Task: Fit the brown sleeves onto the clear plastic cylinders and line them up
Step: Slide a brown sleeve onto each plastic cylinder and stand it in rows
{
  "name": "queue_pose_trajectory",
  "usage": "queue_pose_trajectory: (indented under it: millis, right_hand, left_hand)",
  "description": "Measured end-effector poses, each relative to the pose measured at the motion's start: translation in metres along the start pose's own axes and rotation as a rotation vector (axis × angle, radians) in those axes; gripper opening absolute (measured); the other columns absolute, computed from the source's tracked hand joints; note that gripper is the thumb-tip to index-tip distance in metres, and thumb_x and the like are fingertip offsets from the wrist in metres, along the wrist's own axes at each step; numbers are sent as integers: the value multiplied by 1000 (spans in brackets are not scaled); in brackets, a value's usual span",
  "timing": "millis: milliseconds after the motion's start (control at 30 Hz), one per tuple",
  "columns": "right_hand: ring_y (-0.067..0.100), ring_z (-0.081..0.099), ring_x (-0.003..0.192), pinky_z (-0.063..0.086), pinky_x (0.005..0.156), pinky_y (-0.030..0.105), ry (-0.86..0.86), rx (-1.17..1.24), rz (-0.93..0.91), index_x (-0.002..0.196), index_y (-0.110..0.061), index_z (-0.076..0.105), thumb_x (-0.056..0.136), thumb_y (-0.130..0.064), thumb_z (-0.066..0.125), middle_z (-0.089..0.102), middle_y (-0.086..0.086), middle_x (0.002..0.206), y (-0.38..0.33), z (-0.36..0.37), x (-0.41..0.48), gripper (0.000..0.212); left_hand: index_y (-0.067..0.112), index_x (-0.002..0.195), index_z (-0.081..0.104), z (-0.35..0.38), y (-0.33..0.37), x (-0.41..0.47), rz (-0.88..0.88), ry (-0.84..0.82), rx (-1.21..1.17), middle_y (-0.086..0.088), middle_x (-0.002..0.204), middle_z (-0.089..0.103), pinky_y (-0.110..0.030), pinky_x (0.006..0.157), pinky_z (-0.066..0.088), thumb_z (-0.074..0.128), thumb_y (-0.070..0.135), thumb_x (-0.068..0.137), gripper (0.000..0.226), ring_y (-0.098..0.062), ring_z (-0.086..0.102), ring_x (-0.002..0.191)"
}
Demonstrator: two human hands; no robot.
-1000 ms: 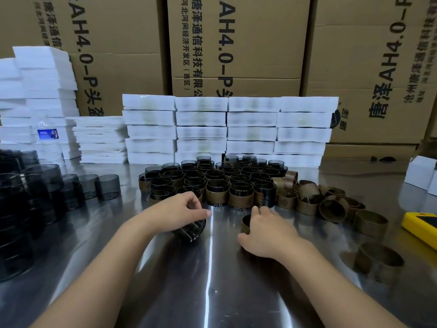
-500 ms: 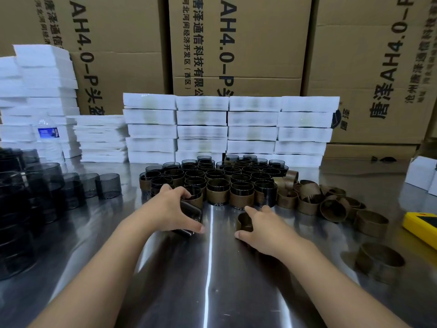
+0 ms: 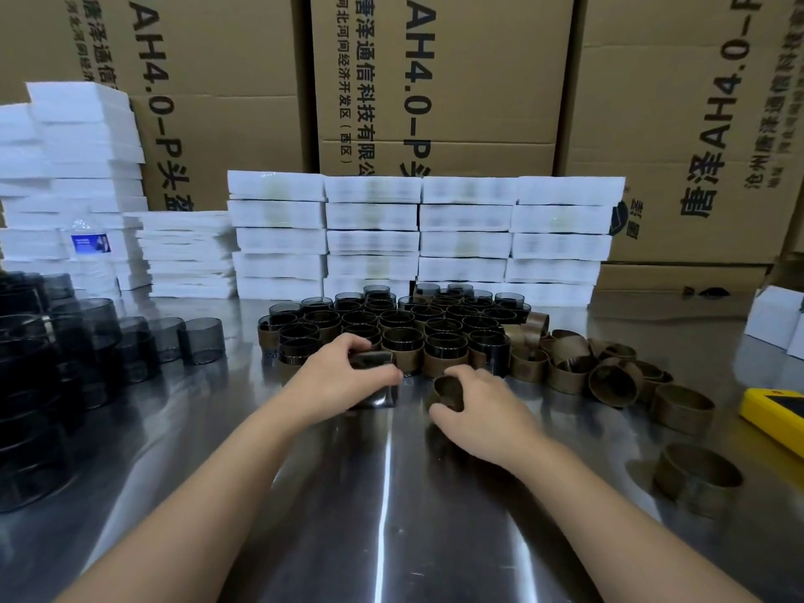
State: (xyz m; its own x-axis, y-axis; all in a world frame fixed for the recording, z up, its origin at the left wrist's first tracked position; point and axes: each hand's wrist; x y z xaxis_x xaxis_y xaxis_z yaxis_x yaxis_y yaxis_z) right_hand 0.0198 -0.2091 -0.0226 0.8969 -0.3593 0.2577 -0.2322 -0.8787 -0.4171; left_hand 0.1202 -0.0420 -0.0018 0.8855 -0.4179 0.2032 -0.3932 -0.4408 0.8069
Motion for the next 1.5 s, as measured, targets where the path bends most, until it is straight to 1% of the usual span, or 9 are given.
queue_pose_trajectory:
  millis: [167, 267, 400, 467, 633, 867, 1033, 1267, 1500]
  right_hand:
    - [18, 47, 114, 34, 83, 29, 281, 298, 54, 136, -29, 37, 82, -41, 51, 43, -3, 131, -1, -8, 5, 57]
    - [12, 44, 99, 29, 82, 22, 379, 453, 11, 128, -26, 44, 82, -32, 54, 45, -4, 120, -2, -11, 4, 48]
    - [8, 42, 96, 24, 75, 11, 391, 521, -44, 126, -28, 46, 83, -28, 56, 41, -7, 112, -5, -11, 3, 44]
    - [3, 39, 97, 22, 75, 9, 372, 507, -71, 131, -30, 44, 84, -29, 56, 40, -8, 116, -6, -10, 2, 49]
    - [-5, 36, 104, 24, 85, 10, 345, 500, -142, 142, -32, 37, 83, -31, 57, 40, -10, 127, -8, -8, -1, 62]
    - [-1, 44, 114, 30, 92, 13, 319, 493, -241, 136, -28, 40, 76, -28, 67, 47, -12, 133, -11, -3, -3, 66]
    - [0, 46, 117, 36, 98, 16, 293, 491, -296, 134, -29, 42, 76, -26, 70, 48, -15, 130, -11, -4, -7, 65]
    - [-9, 45, 104, 31, 85, -1, 248, 468, -381, 132, -28, 47, 77, -18, 69, 50, -13, 121, -15, -6, -11, 60]
    - [-3, 50, 87, 38, 73, 2, 259, 520, -381, 132, -28, 47, 80, -21, 67, 45, -14, 116, -14, -5, -11, 56]
  left_hand:
    - [13, 97, 67, 14, 8, -3, -97, -190, -686, -7, 94, 69, -39, 70, 60, 77, 44, 56, 52, -14, 70, 74]
    - [21, 74, 78, 24, 6, -7, -114, -289, -851, -6, 79, 71, -34, 64, 58, 75, 30, 69, 11, -16, 69, 69]
    - [12, 89, 73, 37, 5, -8, -164, -266, -970, -11, 76, 69, -38, 61, 58, 63, 29, 86, 20, -20, 68, 64]
    - [8, 108, 63, 36, 7, -9, -192, -258, -980, -15, 87, 69, -36, 58, 58, 57, 34, 91, 31, -23, 70, 72]
    - [8, 117, 62, 35, 4, -9, -177, -272, -1010, -18, 100, 70, -33, 62, 58, 55, 29, 93, 32, -28, 70, 85]
    - [6, 108, 66, 39, 1, -10, -201, -296, -1005, -21, 112, 67, -46, 76, 59, 50, 47, 90, 47, -34, 69, 95]
    - [15, 92, 78, 39, 2, -11, -152, -318, -940, -13, 101, 72, -40, 73, 59, 61, 66, 66, 59, -25, 72, 90]
    - [9, 130, 54, 41, 1, -16, -115, -330, -886, -23, 129, 59, -38, 81, 57, 77, 57, 64, 85, -31, 62, 114]
    - [4, 132, 50, 40, 3, -16, -135, -277, -959, -25, 126, 59, -40, 80, 57, 75, 37, 68, 76, -29, 65, 100]
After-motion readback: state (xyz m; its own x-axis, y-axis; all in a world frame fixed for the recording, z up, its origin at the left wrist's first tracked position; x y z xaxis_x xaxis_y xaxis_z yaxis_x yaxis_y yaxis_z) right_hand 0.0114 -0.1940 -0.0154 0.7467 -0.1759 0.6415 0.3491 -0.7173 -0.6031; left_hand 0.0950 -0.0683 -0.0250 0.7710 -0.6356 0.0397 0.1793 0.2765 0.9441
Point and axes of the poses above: each hand's wrist, its own x-axis towards the middle knuckle, its own z-axis out of the palm, y = z × x
